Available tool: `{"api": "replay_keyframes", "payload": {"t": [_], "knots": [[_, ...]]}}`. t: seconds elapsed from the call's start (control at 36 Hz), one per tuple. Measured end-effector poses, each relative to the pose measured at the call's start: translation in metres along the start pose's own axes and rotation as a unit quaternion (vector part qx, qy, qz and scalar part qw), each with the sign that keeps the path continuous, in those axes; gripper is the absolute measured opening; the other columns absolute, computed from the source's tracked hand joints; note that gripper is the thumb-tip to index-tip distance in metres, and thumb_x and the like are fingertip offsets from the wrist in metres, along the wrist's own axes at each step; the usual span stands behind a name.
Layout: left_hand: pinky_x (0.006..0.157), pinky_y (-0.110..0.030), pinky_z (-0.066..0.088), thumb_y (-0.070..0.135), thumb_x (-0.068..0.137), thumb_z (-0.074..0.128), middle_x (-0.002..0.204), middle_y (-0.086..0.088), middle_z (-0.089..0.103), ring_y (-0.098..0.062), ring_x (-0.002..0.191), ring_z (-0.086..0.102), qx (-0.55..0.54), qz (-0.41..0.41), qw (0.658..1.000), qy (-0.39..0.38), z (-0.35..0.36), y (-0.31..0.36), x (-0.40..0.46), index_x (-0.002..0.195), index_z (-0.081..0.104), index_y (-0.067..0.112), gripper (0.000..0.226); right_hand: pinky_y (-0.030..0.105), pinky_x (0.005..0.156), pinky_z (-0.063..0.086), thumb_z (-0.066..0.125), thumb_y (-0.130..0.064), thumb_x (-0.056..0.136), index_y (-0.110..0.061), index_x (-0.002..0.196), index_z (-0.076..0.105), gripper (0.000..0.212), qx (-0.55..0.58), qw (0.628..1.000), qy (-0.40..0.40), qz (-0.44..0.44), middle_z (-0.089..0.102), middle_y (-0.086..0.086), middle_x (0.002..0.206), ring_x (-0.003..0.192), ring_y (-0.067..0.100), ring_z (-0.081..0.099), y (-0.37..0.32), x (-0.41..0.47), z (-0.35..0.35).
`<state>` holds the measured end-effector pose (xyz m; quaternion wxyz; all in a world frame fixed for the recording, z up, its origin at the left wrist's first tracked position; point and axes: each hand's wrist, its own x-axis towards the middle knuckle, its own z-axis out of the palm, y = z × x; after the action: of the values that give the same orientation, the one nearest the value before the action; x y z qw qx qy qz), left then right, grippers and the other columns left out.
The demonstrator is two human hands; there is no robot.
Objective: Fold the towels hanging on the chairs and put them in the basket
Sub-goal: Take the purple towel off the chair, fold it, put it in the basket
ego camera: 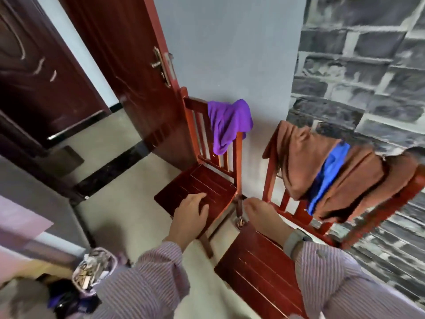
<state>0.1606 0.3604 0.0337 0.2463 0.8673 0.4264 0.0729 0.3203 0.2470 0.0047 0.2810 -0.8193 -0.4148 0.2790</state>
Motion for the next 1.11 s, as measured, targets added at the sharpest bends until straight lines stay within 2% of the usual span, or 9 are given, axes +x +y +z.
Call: {"api": "replay_keyframes", "payload": {"t": [0.08, 0.19, 0.31, 0.56, 0.72, 0.83, 0.94, 1.03, 1.11], "knots": [[0.103, -0.036, 0.038, 0.025, 0.094, 0.044, 0.132, -0.003, 0.048, -0.018, 0.122, 0.045, -0.012, -0.002, 1.0, 0.008, -0.018, -0.004, 0.044, 0.133, 0.044, 0.016, 0.04, 0.024, 0.07, 0.042, 0.039, -0.016, 0.094, -0.014, 0.114, 0.055, 0.026, 0.022, 0.998, 0.056, -0.025, 0.065, 0.004, 0.097, 0.068, 0.009, 0.052, -0.017, 0.05, -0.007], [0.102, -0.031, 0.037, 0.024, 0.094, 0.046, 0.13, -0.001, 0.05, -0.016, 0.121, 0.046, -0.025, 0.016, 0.999, 0.022, -0.036, -0.013, 0.101, 0.131, 0.047, 0.016, 0.038, 0.035, 0.087, 0.046, 0.042, -0.015, 0.093, -0.012, 0.117, 0.055, 0.028, 0.058, 0.992, 0.114, -0.013, 0.065, 0.009, 0.107, 0.095, 0.026, 0.061, -0.041, 0.111, -0.02], [0.101, -0.029, 0.038, 0.021, 0.092, 0.049, 0.126, -0.003, 0.053, -0.017, 0.118, 0.049, -0.023, 0.066, 0.997, 0.029, -0.046, -0.023, 0.168, 0.128, 0.05, 0.013, 0.037, 0.037, 0.086, 0.043, 0.048, -0.009, 0.088, -0.008, 0.115, 0.057, 0.028, 0.037, 0.983, 0.176, -0.039, 0.06, 0.012, 0.113, 0.104, 0.031, 0.057, -0.055, 0.178, -0.029], [0.105, -0.03, 0.031, 0.019, 0.089, 0.053, 0.129, -0.003, 0.05, -0.019, 0.122, 0.044, 0.004, 0.216, 0.976, -0.017, -0.057, -0.025, 0.361, 0.128, 0.049, 0.014, 0.04, 0.047, 0.093, 0.034, 0.061, -0.029, 0.081, -0.023, 0.133, 0.044, 0.055, -0.25, 0.939, 0.235, -0.008, 0.041, 0.01, 0.137, 0.126, 0.033, 0.035, -0.08, 0.329, -0.073], [0.107, -0.039, 0.021, 0.047, 0.086, 0.052, 0.147, 0.004, 0.028, -0.019, 0.137, 0.019, 0.162, 0.325, 0.931, -0.044, -0.04, -0.01, 0.46, 0.14, 0.031, 0.028, 0.061, 0.044, 0.072, 0.05, 0.085, -0.031, 0.044, -0.021, 0.093, 0.069, 0.053, -0.353, 0.895, 0.273, 0.022, 0.065, 0.008, 0.1, 0.101, 0.026, 0.04, -0.065, 0.378, -0.07], [0.098, -0.037, 0.025, 0.038, 0.086, 0.055, 0.133, 0.007, 0.047, -0.018, 0.127, 0.036, 0.136, 0.387, 0.912, -0.028, -0.023, -0.007, 0.487, 0.121, 0.052, 0.025, 0.038, 0.045, 0.07, 0.05, 0.084, -0.024, 0.047, -0.02, 0.081, 0.071, 0.036, -0.328, 0.892, 0.31, 0.017, 0.066, 0.007, 0.096, 0.101, 0.026, 0.039, -0.065, 0.38, -0.066], [0.087, -0.032, 0.029, 0.022, 0.086, 0.057, 0.106, 0.004, 0.062, -0.019, 0.106, 0.052, 0.036, 0.422, 0.906, -0.021, -0.024, -0.004, 0.507, 0.093, 0.062, 0.019, 0.009, 0.046, 0.074, 0.05, 0.06, -0.031, 0.065, -0.021, 0.076, 0.07, 0.018, -0.283, 0.905, 0.315, 0.018, 0.067, 0.002, 0.092, 0.097, 0.029, 0.06, -0.076, 0.378, -0.07], [0.081, -0.034, 0.041, 0.015, 0.087, 0.057, 0.093, -0.005, 0.065, -0.024, 0.09, 0.058, -0.086, 0.39, 0.915, -0.06, -0.044, 0.001, 0.511, 0.09, 0.059, 0.01, 0.007, 0.039, 0.082, 0.042, 0.046, -0.035, 0.075, -0.013, 0.085, 0.068, 0.033, -0.151, 0.923, 0.351, 0.041, 0.067, 0.003, 0.097, 0.097, 0.029, 0.061, -0.093, 0.372, -0.076], [0.064, -0.017, 0.04, 0.014, 0.092, 0.051, 0.084, -0.002, 0.059, -0.016, 0.076, 0.055, -0.213, 0.359, 0.906, -0.066, -0.077, 0.011, 0.504, 0.094, 0.054, 0.004, 0.01, 0.03, 0.086, 0.043, 0.056, -0.014, 0.084, -0.006, 0.096, 0.064, 0.017, -0.006, 0.902, 0.427, 0.057, 0.064, 0.006, 0.098, 0.094, 0.025, 0.059, -0.123, 0.361, -0.095]]}}
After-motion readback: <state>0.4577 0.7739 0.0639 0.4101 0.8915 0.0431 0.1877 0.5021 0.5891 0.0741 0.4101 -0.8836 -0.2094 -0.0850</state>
